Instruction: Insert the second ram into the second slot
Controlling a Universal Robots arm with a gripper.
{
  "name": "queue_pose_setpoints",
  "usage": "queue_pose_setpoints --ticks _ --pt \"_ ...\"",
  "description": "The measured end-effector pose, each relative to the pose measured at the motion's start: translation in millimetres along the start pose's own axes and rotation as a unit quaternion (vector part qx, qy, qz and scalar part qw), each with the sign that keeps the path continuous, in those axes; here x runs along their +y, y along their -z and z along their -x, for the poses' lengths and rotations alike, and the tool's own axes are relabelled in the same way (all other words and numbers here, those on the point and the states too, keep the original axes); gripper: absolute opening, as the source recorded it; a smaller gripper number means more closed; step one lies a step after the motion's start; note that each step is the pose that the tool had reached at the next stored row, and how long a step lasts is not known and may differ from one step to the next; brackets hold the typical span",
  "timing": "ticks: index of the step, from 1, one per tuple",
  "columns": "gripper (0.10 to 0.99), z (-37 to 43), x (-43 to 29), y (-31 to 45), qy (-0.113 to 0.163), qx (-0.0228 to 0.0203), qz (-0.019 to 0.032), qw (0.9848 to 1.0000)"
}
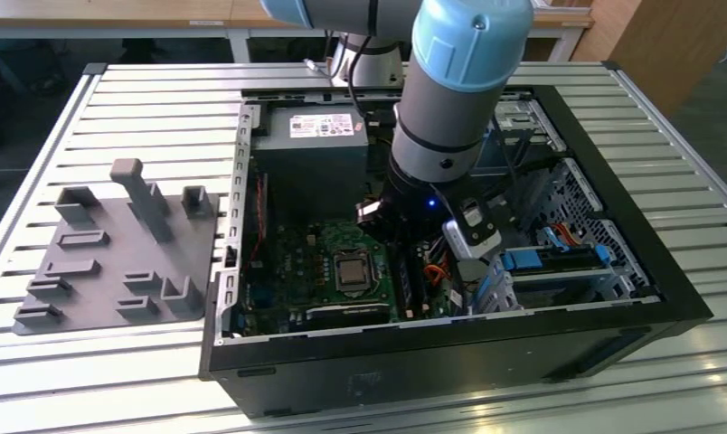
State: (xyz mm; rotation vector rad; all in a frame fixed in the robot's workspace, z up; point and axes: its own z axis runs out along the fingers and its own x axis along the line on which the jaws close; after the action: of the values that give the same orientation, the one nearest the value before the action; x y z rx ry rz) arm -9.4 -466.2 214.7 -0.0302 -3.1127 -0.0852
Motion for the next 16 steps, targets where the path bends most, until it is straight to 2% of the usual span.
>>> queue_pose_setpoints --ticks 16 --pt "0.141 0.1 -1.1 -3.0 0.000 0.0007 0.0000 1.0000"
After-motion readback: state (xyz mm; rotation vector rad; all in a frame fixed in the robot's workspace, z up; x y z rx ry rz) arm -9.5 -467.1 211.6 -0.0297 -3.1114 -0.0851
